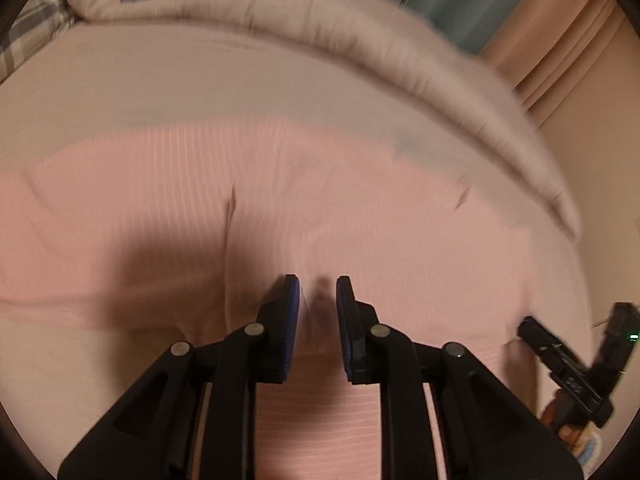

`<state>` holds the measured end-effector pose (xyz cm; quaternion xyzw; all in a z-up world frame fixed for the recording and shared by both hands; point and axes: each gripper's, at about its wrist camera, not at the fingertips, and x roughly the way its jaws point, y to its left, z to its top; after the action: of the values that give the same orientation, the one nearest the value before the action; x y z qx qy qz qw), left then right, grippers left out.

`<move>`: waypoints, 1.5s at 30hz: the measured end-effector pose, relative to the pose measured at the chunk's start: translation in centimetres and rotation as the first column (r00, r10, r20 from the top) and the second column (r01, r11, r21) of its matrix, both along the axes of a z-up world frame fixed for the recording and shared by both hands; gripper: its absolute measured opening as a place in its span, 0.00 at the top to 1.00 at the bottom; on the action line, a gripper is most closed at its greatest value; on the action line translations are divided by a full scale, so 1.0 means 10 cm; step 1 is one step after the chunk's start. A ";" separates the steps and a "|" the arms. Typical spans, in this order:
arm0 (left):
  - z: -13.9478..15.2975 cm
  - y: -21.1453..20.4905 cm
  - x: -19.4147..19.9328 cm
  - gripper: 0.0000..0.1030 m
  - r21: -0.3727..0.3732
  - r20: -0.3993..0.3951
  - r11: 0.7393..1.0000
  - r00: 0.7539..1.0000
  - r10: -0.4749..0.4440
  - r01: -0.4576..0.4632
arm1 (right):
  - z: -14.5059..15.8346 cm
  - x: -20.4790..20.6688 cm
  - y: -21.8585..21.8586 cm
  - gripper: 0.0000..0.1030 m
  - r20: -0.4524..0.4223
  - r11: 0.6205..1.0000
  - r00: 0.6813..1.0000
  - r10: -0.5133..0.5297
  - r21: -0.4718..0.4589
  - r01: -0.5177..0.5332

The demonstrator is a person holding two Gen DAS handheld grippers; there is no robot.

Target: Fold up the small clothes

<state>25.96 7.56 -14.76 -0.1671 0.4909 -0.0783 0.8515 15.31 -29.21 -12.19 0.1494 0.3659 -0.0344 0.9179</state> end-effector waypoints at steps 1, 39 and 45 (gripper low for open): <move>-0.05 -0.01 0.02 0.84 0.008 0.000 1.000 1.000 0.000 0.000 | -0.06 0.03 0.02 0.38 -0.022 1.000 1.000 0.005 -0.011 -0.005; 0.93 1.37 -2.71 0.00 -0.327 0.292 0.910 0.889 0.353 -0.254 | 0.66 -1.02 1.19 0.01 0.115 0.976 0.972 0.207 0.049 -0.214; 0.87 1.52 -2.65 0.00 -0.373 0.325 0.905 0.885 0.334 -0.205 | 0.66 -0.94 1.22 0.01 0.136 0.974 0.971 0.198 0.080 -0.210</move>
<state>-0.50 22.76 -6.04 -0.3556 0.2673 -0.0690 0.8930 5.88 -16.99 -5.61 0.1557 0.3212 0.0872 0.9301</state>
